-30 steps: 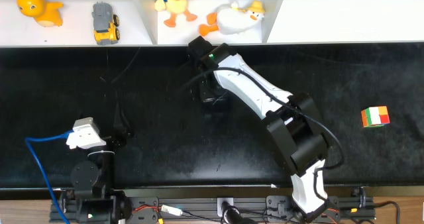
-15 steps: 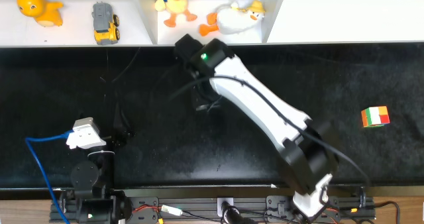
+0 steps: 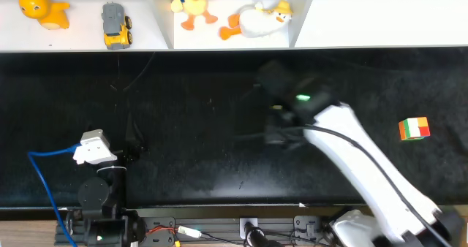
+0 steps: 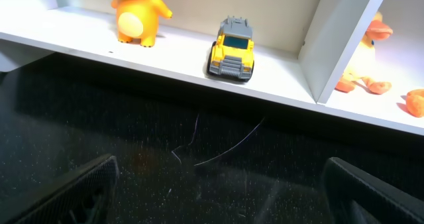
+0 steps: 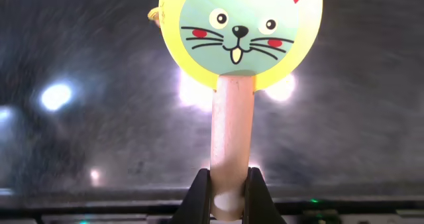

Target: Store Toys

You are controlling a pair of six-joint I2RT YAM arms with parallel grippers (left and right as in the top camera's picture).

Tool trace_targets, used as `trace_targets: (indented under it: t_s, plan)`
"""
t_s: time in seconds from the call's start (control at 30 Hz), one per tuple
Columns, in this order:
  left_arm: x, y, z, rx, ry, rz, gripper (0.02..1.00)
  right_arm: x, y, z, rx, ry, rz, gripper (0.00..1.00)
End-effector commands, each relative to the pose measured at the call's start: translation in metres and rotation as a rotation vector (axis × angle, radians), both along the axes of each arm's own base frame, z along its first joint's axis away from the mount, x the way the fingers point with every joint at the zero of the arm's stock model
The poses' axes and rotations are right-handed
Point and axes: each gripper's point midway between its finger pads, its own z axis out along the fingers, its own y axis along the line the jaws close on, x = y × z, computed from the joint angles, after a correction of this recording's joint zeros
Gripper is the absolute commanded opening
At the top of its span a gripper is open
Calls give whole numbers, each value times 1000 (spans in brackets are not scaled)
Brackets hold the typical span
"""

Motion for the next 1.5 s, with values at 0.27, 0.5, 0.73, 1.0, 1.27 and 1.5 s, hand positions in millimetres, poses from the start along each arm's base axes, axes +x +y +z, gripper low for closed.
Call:
trace_targets:
  t_s: [0.27, 0.5, 0.73, 1.0, 1.27, 1.5]
  plan:
    - [0, 1, 1, -19, -12, 10, 998, 37, -110, 27, -113, -188, -240, 45]
    - [0, 1, 1, -19, -13, 10, 998, 84, -139, 21, -138, -280, -180, 45]
    - [0, 1, 1, -19, -13, 10, 998, 135, -144, 7, -181, -356, 49, 45]
    - [0, 1, 1, -19, -13, 10, 998, 190, -135, 0, -170, -494, 164, 47]
    - [0, 1, 1, -19, -12, 10, 998, 226, -126, -23, -117, -544, 173, 47]
    - [0, 1, 1, -19, -13, 10, 998, 246, -129, -27, -109, -602, 123, 45]
